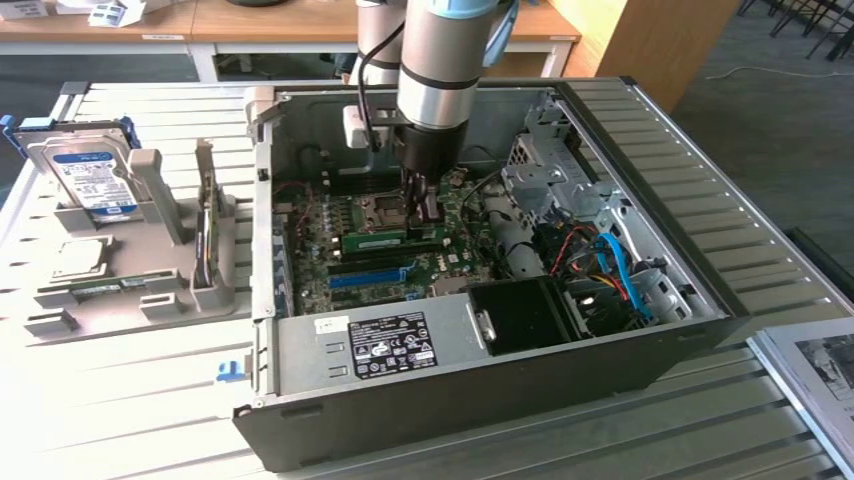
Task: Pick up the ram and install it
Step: 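Insert the ram into the slot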
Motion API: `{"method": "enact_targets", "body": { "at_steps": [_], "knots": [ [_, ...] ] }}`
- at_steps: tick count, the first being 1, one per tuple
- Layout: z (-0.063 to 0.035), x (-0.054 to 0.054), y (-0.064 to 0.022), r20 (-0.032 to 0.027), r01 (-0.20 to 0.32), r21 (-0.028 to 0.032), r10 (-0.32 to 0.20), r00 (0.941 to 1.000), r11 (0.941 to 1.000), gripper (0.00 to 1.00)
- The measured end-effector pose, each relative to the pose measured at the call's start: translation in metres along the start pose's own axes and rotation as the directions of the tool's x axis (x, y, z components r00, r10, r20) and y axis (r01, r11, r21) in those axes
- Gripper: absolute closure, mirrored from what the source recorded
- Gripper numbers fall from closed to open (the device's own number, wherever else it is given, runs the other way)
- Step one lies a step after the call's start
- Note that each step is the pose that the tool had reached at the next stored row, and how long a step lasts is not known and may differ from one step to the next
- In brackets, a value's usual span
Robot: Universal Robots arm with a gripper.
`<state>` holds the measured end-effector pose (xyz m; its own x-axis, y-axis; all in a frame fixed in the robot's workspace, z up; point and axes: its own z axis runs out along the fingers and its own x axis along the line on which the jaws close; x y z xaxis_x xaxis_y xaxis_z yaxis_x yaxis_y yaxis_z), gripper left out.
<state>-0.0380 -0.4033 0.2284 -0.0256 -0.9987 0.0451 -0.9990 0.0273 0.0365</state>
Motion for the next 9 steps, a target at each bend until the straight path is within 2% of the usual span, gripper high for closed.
{"method": "enact_targets", "body": {
  "at_steps": [9],
  "knots": [
    [-0.0008, -0.0008, 0.0003, -0.0005, 0.0, -0.0002, 0.0, 1.0, 1.0, 0.88]
  ]
}}
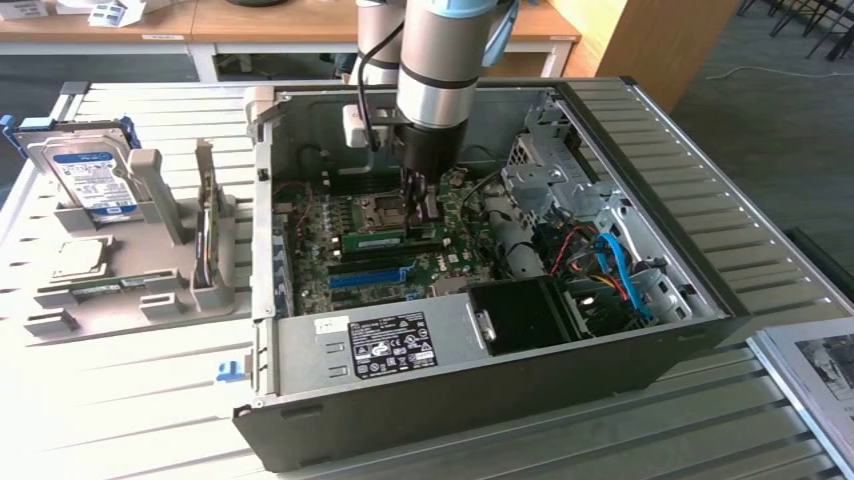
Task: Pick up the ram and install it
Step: 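Insert the ram into the slot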
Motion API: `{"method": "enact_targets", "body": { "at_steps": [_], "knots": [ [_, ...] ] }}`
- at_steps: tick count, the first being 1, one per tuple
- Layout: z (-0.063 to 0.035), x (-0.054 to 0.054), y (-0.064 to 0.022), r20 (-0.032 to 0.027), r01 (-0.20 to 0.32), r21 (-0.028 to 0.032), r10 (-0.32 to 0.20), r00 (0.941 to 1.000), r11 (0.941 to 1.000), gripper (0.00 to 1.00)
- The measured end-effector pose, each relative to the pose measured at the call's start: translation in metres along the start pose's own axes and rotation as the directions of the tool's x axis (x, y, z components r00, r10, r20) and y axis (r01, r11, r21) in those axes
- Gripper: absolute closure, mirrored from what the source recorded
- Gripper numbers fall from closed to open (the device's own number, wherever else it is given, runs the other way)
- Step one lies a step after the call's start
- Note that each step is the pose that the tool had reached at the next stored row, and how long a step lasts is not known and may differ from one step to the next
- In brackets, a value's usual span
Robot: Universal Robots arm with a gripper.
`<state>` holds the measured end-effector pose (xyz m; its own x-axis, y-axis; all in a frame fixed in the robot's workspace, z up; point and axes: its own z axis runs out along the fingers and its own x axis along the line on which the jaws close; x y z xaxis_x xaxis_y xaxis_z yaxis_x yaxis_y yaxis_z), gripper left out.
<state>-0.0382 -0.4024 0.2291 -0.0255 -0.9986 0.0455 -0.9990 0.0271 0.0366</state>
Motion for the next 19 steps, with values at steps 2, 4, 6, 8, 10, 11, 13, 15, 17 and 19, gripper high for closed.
{"method": "enact_targets", "body": {
  "at_steps": [2, 4, 6, 8, 10, 11, 13, 15, 17, 19],
  "knots": [
    [-0.0009, 0.0, 0.0, 0.0002, 0.0, 0.0001, 0.0, 1.0, 1.0, 0.88],
    [-0.001, 0.0, 0.0, 0.0004, 0.0, 0.0002, 0.0, 1.0, 1.0, 0.88],
    [-0.0011, 0.0001, 0.0, 0.0002, 0.0, 0.0001, 0.0, 1.0, 1.0, 0.88],
    [-0.0011, 0.0004, 0.0, 0.0002, 0.0, 0.0001, 0.0, 1.0, 1.0, 0.88],
    [-0.0011, 0.0006, 0.0, 0.001, 0.0, 0.0, 0.0, 1.0, 1.0, 0.88],
    [-0.0011, 0.0006, 0.0, 0.0031, 0.0, -0.0001, 0.0, 1.0, 1.0, 0.88],
    [-0.0011, 0.0006, 0.0, 0.0104, 0.0, -0.0001, 0.0, 0.9999, 1.0, 0.88],
    [-0.0011, 0.0006, 0.0, 0.0195, 0.001, -0.0004, -0.001, 0.9998, 1.0, 0.88],
    [-0.001, 0.0006, 0.0, 0.0225, 0.001, -0.0004, -0.001, 0.9997, 1.0, 0.88],
    [-0.001, 0.0006, 0.0, 0.0226, 0.001, -0.0004, -0.001, 0.9997, 1.0, 0.88]
  ]
}}
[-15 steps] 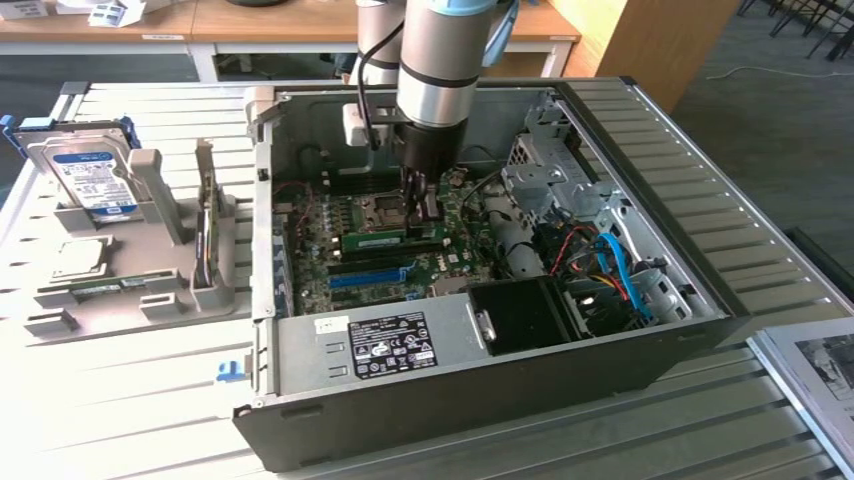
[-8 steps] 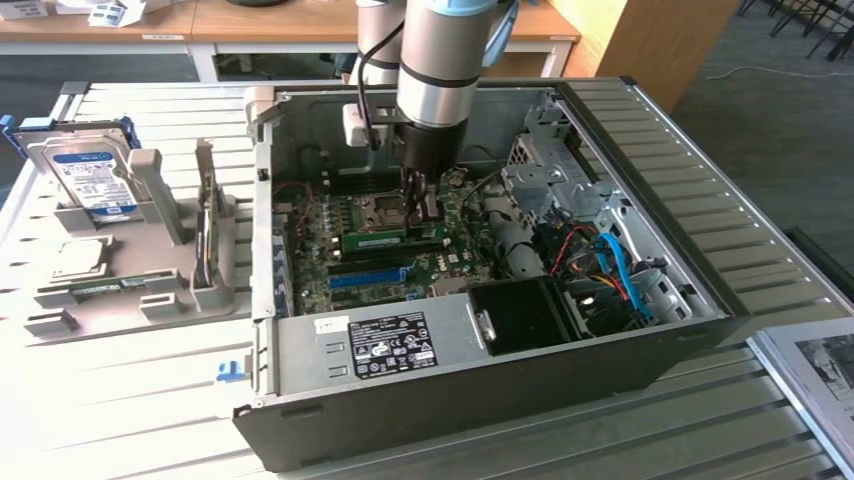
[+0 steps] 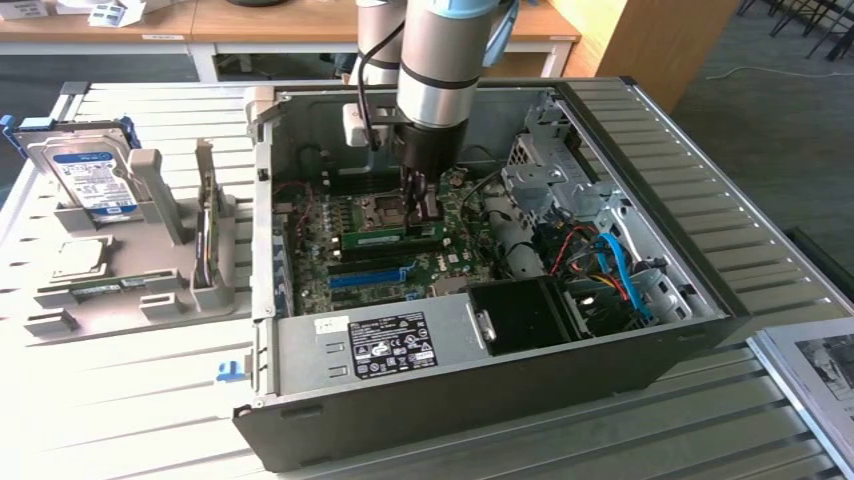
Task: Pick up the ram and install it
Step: 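Insert the ram into the slot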
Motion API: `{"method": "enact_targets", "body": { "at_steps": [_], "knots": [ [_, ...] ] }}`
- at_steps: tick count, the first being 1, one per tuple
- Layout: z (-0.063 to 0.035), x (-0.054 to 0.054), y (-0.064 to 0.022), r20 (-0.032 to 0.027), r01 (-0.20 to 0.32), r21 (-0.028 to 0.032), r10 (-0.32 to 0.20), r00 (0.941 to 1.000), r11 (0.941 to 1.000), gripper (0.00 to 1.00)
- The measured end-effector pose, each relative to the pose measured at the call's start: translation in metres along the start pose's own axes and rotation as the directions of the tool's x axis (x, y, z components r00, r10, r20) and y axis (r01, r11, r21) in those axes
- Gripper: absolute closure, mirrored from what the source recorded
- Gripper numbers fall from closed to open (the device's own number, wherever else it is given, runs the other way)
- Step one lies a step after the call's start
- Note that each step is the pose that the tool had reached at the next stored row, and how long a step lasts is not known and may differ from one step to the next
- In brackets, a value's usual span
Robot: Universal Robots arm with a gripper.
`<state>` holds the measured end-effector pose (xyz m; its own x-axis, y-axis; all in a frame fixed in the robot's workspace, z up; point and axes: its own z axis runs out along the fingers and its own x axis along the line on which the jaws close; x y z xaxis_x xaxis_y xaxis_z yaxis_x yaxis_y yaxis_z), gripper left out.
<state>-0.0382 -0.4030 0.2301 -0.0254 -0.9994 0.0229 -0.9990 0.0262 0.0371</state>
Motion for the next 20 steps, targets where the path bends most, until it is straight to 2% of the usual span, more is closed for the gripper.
{"method": "enact_targets", "body": {
  "at_steps": [20],
  "knots": [
    [0.0007, 0.0032, -0.0003, 0.0, -0.001, -0.0001, 0.001, 1.0, 1.0, 0.88]
  ]
}}
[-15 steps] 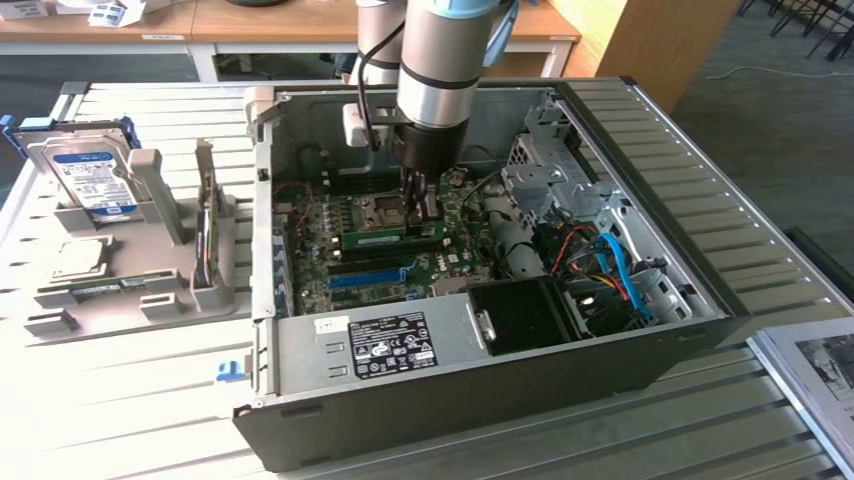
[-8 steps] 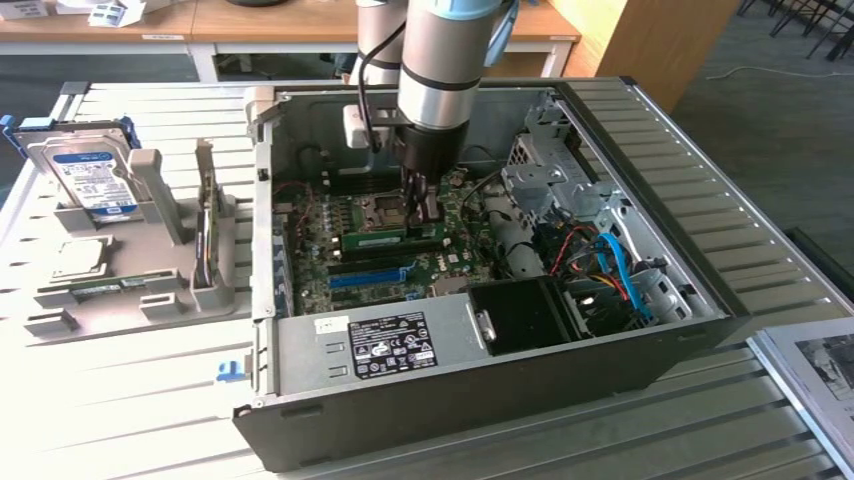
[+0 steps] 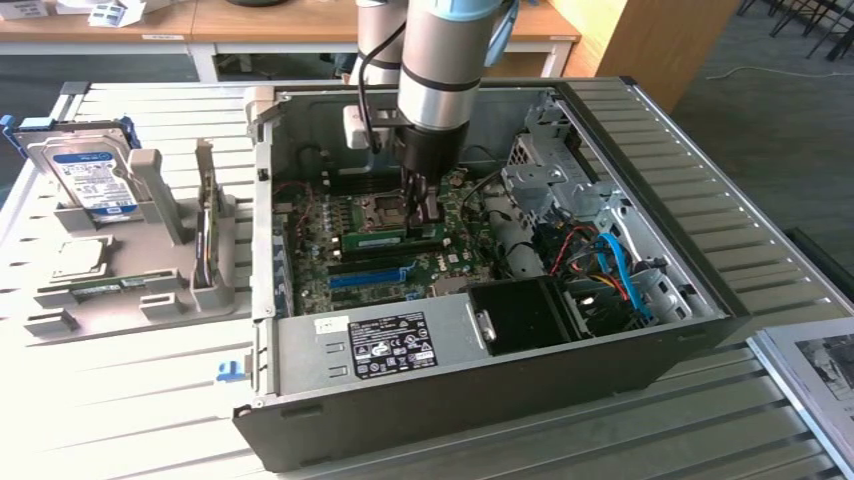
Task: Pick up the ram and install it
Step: 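Insert the ram into the slot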
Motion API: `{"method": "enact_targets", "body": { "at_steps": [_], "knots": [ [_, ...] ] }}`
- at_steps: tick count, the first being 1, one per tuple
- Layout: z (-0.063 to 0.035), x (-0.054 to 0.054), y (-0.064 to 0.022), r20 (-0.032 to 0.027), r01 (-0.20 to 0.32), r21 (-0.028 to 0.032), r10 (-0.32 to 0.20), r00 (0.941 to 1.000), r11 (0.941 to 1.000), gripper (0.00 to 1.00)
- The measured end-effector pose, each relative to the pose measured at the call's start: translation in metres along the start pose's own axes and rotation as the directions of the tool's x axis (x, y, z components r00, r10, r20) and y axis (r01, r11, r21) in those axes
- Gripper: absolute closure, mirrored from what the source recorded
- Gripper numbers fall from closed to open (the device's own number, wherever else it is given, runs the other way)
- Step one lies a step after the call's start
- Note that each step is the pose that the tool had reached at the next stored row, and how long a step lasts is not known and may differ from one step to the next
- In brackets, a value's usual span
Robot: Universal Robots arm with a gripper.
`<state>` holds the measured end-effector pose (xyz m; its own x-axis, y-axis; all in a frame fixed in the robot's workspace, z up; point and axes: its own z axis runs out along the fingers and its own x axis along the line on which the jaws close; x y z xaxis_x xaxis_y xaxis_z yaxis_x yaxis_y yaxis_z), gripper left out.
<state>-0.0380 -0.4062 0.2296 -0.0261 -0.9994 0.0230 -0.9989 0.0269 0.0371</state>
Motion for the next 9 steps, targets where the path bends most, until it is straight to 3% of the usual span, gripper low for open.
{"method": "enact_targets", "body": {
  "at_steps": [9],
  "knots": [
    [0.0006, 0.0003, 0.0, 0.0002, 0.0, 0.0001, 0.0, 1.0, 1.0, 0.88]
  ]
}}
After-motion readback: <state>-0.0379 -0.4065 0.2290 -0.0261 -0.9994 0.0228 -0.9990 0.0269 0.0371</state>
